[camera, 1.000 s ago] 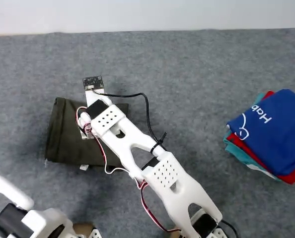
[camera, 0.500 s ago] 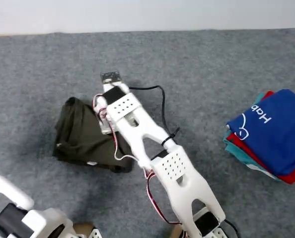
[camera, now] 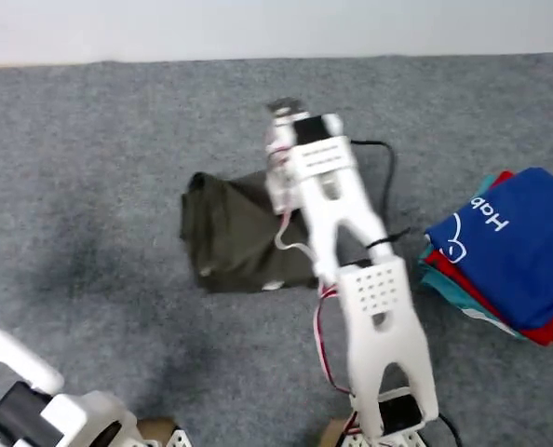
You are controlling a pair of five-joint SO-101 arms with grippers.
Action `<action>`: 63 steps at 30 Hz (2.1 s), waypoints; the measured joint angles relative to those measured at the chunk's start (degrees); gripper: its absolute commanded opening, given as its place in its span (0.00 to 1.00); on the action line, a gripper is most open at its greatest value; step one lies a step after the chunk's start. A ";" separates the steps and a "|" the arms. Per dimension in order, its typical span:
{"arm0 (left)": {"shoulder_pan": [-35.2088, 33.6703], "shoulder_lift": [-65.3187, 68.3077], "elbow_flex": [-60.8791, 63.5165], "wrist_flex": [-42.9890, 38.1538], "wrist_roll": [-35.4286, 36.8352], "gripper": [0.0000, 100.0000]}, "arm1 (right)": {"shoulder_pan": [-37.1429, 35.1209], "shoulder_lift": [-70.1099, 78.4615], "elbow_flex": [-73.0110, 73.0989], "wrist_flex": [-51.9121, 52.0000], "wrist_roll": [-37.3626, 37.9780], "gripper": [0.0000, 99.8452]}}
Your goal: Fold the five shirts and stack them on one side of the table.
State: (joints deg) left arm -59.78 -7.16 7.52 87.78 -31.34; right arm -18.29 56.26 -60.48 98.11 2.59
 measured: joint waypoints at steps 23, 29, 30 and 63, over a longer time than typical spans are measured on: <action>0.00 0.00 0.00 0.00 0.00 0.01 | -0.70 -6.86 0.00 -4.13 20.40 0.26; 0.00 0.00 0.00 0.00 0.00 0.01 | -3.87 -13.54 0.00 2.37 10.20 0.11; 0.00 0.00 0.00 0.00 0.00 0.01 | -4.22 -14.86 0.62 2.37 8.62 0.06; 0.00 0.00 0.00 0.00 0.00 0.01 | -21.19 -29.19 33.23 1.49 1.85 0.01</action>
State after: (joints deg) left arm -59.78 -7.16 7.52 87.78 -31.34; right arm -39.47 27.08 -27.25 99.60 4.44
